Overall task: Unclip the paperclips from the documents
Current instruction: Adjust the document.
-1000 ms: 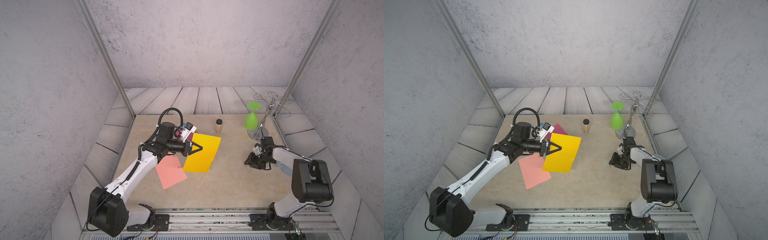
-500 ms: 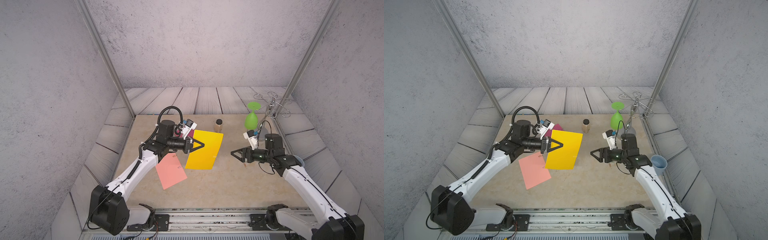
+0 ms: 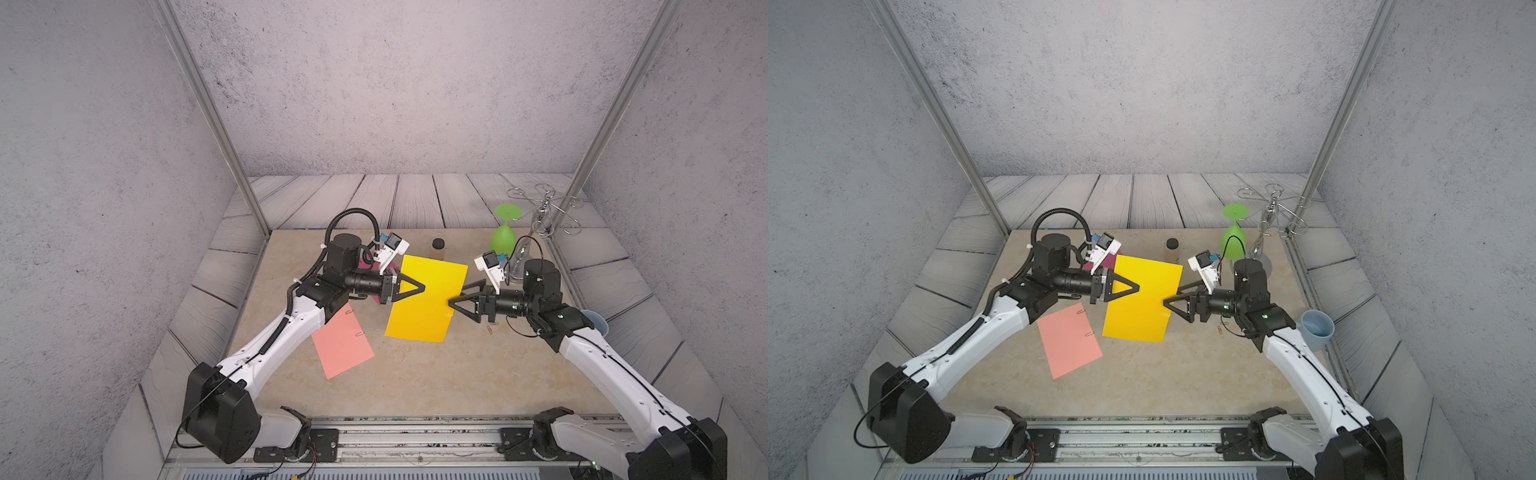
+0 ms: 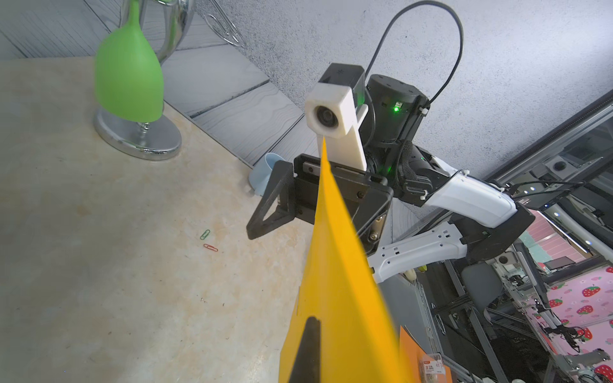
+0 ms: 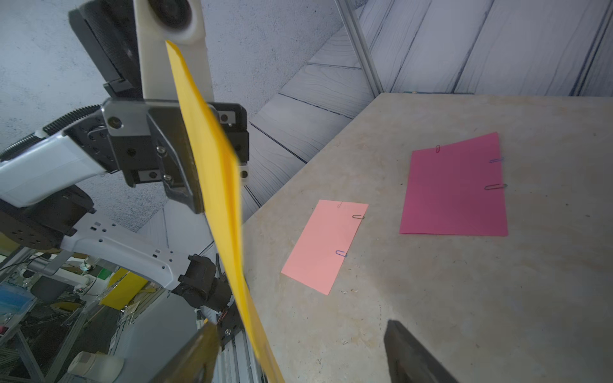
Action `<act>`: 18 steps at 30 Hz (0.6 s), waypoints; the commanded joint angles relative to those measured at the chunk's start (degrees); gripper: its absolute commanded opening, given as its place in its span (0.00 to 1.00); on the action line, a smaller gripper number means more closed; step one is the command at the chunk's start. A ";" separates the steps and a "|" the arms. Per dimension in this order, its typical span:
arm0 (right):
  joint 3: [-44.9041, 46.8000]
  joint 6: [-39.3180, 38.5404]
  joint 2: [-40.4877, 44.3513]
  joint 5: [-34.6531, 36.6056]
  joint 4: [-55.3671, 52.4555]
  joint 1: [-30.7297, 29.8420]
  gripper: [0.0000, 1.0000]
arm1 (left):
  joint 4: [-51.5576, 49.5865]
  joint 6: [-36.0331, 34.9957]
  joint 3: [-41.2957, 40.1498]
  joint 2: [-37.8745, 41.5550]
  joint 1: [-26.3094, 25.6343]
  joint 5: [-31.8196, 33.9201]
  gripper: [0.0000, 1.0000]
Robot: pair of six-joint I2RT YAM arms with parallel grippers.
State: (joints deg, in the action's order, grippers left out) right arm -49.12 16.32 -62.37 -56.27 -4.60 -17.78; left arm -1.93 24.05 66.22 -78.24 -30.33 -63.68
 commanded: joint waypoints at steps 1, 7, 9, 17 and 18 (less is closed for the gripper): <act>-1.81 1.79 -0.49 -3.37 5.44 -1.00 0.78 | 1.38 0.26 1.90 -0.67 -0.78 -1.36 0.00; -1.76 4.23 -0.63 -6.57 9.61 -1.15 0.60 | 1.03 -0.28 2.01 -1.00 -1.05 -1.63 0.00; -1.85 4.41 -0.79 -7.25 9.45 -1.19 0.50 | 0.67 -0.65 1.99 -1.03 -1.05 -1.49 0.00; -1.76 4.23 -0.74 -7.71 8.81 -1.21 0.22 | -0.34 -1.70 2.25 -1.13 -1.05 -2.08 0.00; -1.77 4.29 -0.76 -7.71 8.75 -1.15 0.20 | -0.47 -1.71 2.25 -1.17 -1.05 -2.14 0.00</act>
State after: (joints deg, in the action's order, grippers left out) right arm -49.58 20.67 -62.43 -62.63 3.60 -18.74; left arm -2.66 23.33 66.83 -79.18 -31.05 -64.40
